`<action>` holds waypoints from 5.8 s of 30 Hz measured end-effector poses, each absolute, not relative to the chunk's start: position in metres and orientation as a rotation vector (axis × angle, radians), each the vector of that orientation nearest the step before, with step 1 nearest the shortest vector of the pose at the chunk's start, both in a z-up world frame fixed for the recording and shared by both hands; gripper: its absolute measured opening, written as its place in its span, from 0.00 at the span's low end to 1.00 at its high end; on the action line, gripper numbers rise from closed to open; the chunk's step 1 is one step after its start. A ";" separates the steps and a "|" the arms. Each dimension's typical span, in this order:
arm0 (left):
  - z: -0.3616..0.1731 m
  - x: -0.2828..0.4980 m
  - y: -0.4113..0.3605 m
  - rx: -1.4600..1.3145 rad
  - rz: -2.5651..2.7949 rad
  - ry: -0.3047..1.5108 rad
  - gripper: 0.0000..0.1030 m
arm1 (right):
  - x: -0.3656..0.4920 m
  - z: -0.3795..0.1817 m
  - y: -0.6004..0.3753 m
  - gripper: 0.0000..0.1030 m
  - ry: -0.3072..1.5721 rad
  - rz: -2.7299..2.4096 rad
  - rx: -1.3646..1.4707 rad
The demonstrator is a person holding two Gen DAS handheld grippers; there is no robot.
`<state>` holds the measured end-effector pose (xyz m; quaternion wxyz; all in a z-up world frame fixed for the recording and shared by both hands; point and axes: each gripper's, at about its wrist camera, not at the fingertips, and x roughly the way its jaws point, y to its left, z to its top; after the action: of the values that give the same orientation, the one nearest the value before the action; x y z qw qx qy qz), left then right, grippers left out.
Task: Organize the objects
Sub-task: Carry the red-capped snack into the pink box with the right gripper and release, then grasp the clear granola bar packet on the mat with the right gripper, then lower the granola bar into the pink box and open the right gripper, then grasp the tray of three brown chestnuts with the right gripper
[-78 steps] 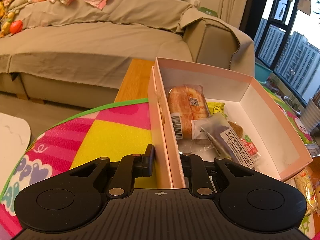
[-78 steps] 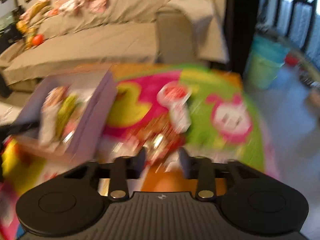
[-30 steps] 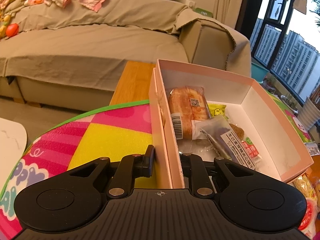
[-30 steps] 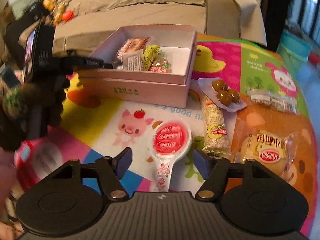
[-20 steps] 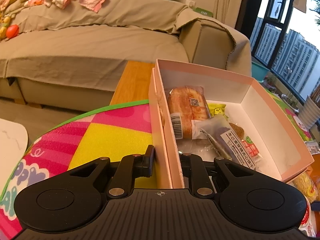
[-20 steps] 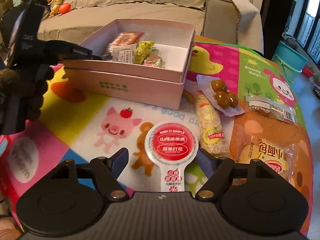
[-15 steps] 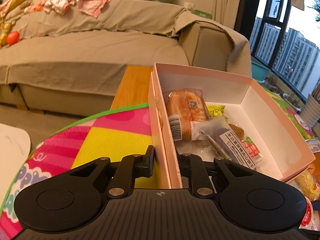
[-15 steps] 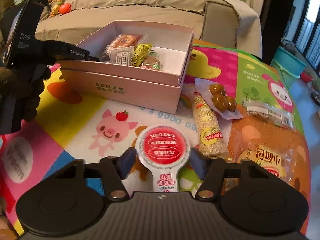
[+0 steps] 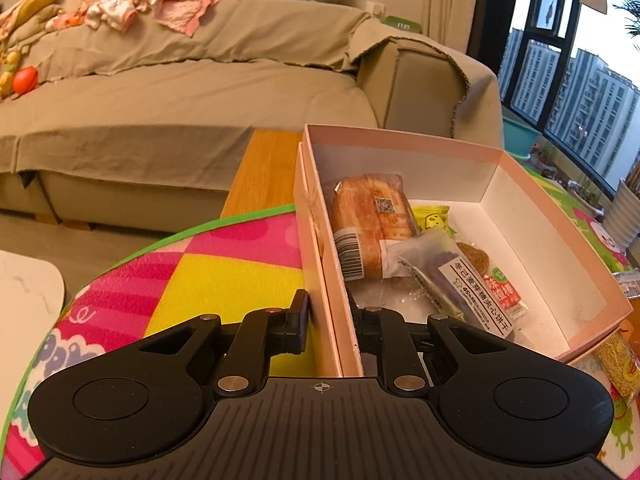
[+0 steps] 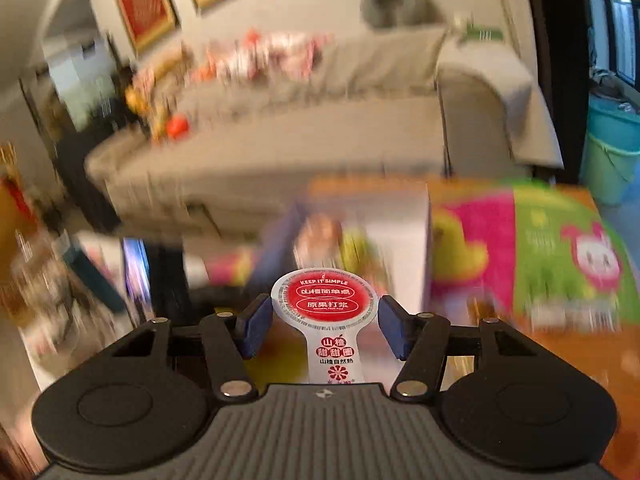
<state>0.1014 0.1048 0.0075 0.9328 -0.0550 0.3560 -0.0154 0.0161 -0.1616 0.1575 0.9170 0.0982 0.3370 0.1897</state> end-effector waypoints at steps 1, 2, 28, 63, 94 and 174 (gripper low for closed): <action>0.007 0.102 0.105 -0.113 -0.032 0.729 0.18 | 0.024 0.166 -0.162 0.57 0.665 0.392 0.239; 0.007 0.102 0.105 -0.113 -0.033 0.731 0.18 | 0.033 0.173 -0.162 0.57 0.627 0.390 0.280; 0.006 0.100 0.106 -0.128 -0.038 0.736 0.17 | 0.078 0.067 -0.246 0.72 0.806 -0.040 0.355; 0.006 0.099 0.105 -0.133 -0.036 0.745 0.18 | 0.002 0.041 -0.195 0.29 0.938 0.246 0.057; 0.007 0.098 0.108 -0.150 -0.035 0.744 0.18 | -0.027 0.125 -0.143 0.21 0.743 0.408 -0.097; 0.007 0.098 0.107 -0.130 -0.039 0.754 0.18 | 0.110 0.024 -0.220 0.45 0.915 0.136 -0.012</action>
<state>0.0979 0.1067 0.0066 0.9275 -0.0634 0.3679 -0.0190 0.1101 -0.2196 0.0244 0.8950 -0.0058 0.4412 0.0658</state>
